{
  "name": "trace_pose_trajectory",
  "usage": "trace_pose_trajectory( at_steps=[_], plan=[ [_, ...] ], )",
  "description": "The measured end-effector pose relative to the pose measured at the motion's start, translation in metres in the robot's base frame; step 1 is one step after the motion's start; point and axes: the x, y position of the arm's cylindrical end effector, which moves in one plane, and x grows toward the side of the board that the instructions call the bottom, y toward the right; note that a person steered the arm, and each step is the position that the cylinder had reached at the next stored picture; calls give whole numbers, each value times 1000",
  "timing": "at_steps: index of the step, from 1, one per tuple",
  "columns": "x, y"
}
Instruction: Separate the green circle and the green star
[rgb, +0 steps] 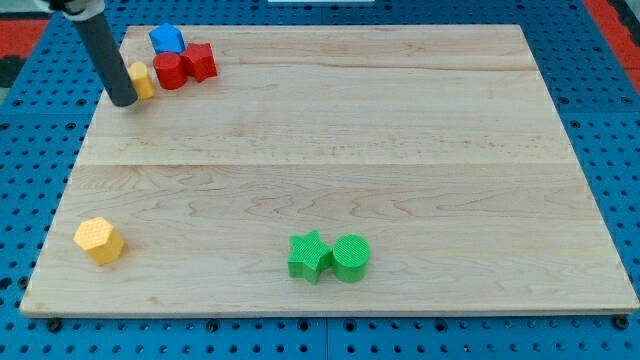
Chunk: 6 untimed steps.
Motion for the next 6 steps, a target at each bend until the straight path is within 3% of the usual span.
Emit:
trace_pose_trajectory(
  at_steps=[4,6],
  plan=[
    [-9,13],
    [69,26]
  ],
)
